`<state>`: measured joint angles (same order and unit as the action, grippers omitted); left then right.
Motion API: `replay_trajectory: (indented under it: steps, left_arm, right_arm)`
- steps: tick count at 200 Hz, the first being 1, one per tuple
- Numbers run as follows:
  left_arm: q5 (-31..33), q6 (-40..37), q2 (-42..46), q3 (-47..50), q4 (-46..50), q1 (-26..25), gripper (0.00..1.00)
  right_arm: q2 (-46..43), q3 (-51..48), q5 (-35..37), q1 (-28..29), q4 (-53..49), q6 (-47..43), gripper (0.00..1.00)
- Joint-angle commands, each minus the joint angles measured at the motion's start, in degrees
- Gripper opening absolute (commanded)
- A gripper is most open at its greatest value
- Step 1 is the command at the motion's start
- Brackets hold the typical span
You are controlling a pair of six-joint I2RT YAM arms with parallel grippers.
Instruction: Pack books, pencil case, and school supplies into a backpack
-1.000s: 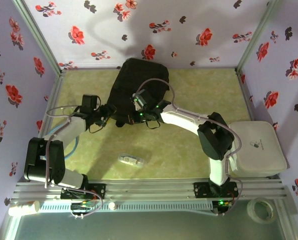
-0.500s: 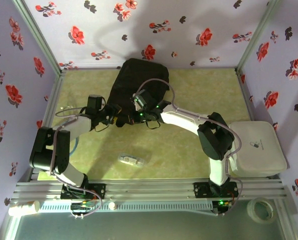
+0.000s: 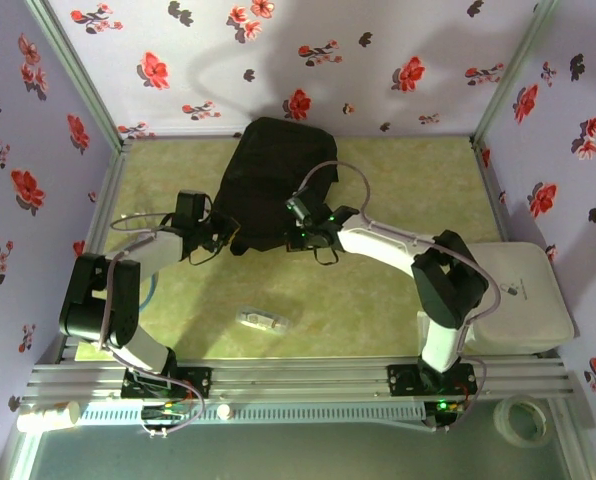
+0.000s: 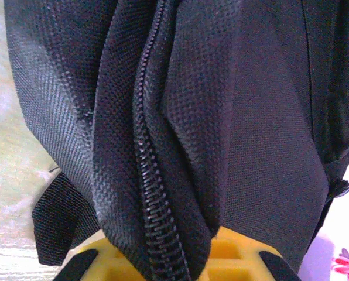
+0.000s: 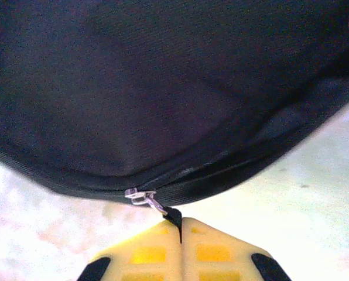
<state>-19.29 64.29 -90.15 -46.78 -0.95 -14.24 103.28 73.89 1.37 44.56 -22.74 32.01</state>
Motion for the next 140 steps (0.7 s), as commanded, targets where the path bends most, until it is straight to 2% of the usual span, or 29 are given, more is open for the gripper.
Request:
replay_trajectory:
  steps: [1,43,53,74,90,113,140]
  left_arm:
    - [2.42,-3.70,1.89,-1.34,4.70,1.03,0.06]
    - [2.46,-12.84,4.06,-3.03,15.62,0.97,0.06]
    - [2.00,-15.73,4.71,-3.83,18.64,0.99,0.12]
    - [1.20,-23.05,6.25,-7.44,26.70,0.67,0.39]
    - [1.37,-28.36,8.12,-10.41,31.72,-0.04,0.50]
    - [1.80,-36.07,8.95,-15.72,37.86,-2.51,0.57]
    - [2.42,-41.99,6.92,-20.57,39.81,-7.75,0.58]
  right_arm:
    - [-2.34,-0.61,7.73,-2.60,-6.64,2.39,0.00]
    - [-2.52,1.78,8.69,-3.06,-6.65,0.14,0.00]
    - [-2.69,2.04,7.47,-3.24,-5.83,-0.95,0.00]
    - [-3.75,1.11,1.64,-3.42,-2.04,-4.46,0.00]
    - [-4.53,0.33,-2.31,-3.51,-0.09,-6.28,0.00]
    - [-5.59,-1.00,-5.74,-3.60,1.97,-6.80,0.00]
    - [-6.11,-2.21,-6.83,-3.95,3.33,-5.76,0.00]
